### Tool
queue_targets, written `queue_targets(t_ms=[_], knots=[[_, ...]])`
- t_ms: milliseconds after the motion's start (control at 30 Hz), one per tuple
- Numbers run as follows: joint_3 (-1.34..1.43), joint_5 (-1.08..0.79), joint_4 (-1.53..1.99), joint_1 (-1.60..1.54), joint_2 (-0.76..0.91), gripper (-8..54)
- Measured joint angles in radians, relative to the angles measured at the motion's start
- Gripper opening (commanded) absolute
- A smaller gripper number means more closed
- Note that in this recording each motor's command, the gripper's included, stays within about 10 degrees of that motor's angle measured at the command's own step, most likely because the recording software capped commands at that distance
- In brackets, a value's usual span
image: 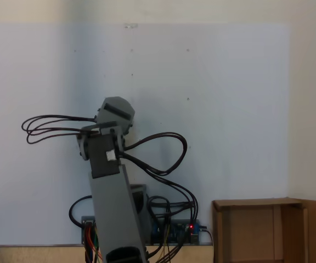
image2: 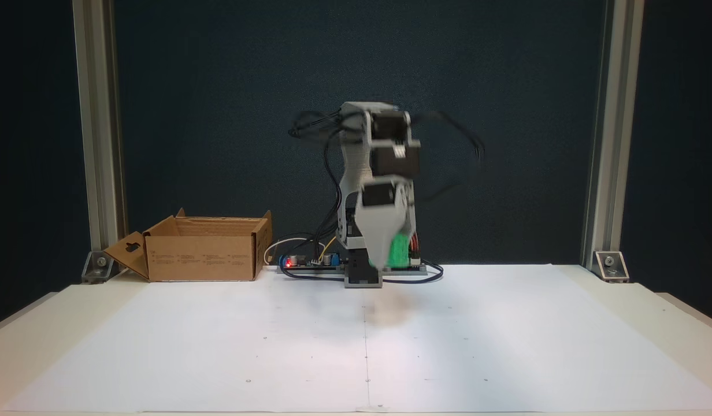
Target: Grasp a green dice and put it in the bin.
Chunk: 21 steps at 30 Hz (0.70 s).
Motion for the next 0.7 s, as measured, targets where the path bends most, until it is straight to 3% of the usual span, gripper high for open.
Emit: queue_targets(t_ms=[400,700], knots=[[-0.428,-0.003,0.169,0.061,0.002,11.8],[-0.514,-0.018,0.235,0.202,0.003,11.8]])
